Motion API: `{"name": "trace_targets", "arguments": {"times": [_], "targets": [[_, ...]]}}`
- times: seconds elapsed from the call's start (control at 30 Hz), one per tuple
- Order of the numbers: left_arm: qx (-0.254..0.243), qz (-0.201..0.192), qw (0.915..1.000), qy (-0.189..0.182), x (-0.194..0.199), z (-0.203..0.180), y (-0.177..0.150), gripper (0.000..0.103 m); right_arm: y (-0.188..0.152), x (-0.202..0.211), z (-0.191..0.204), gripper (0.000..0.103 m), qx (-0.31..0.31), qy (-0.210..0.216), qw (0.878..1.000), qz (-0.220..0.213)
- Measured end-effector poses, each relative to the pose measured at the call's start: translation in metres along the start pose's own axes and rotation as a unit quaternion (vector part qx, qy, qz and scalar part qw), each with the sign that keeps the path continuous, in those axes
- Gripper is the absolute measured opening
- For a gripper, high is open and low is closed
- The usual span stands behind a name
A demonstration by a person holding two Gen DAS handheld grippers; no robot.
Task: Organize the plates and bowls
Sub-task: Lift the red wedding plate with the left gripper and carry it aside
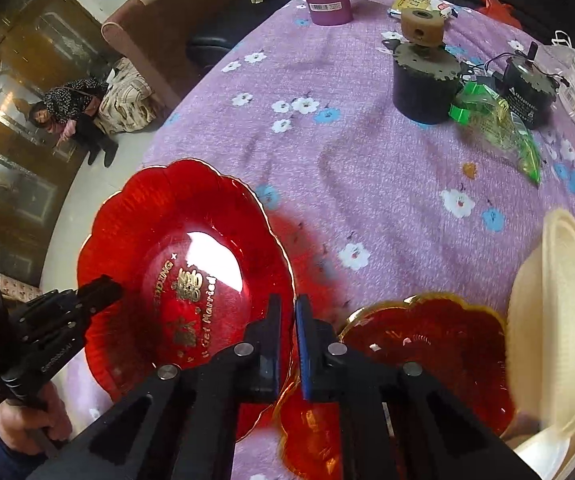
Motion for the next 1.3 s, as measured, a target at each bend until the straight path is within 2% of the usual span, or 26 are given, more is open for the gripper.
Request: {"name": "trace_targets", "arguments": {"times": [0.3,0.47,0.8,1.1,1.3], "targets": [[0.001,0.000,1.0000,0.004,0.024,0.006,-0.030,0.019,-0.024,0.009,0.019,0.008,0.005,0.014,1.000,0.012],[-0.005,0.003,1.0000,0.004,0.035,0.004,-0.055,0.023,-0.047,0.010,0.025,0.008,0.009,0.023,0.999,0.022],[-0.003,0.015,0.9999,0.007,0.045,-0.003,-0.101,0.024,-0.101,0.009,0.025,0.008,0.011,0.034,0.998,0.045],[0.003,0.021,0.9997,0.014,0.042,-0.004,-0.116,0.025,-0.122,0.003,0.022,0.009,0.009,0.037,0.998,0.050],[0.003,0.014,0.9998,0.016,0.046,-0.007,-0.118,0.035,-0.124,0.006,0.024,0.011,0.008,0.043,0.998,0.043]]}}
Point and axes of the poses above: each gripper's, at about its wrist camera, not at the fingertips, and x roughly against the way its jaws point, z to its left, y to its top, the point moved 3 cm from there along -x, roughly the way its jaws point, and after that the axes turned 9 degrees about -x, right-handed, at the moved point
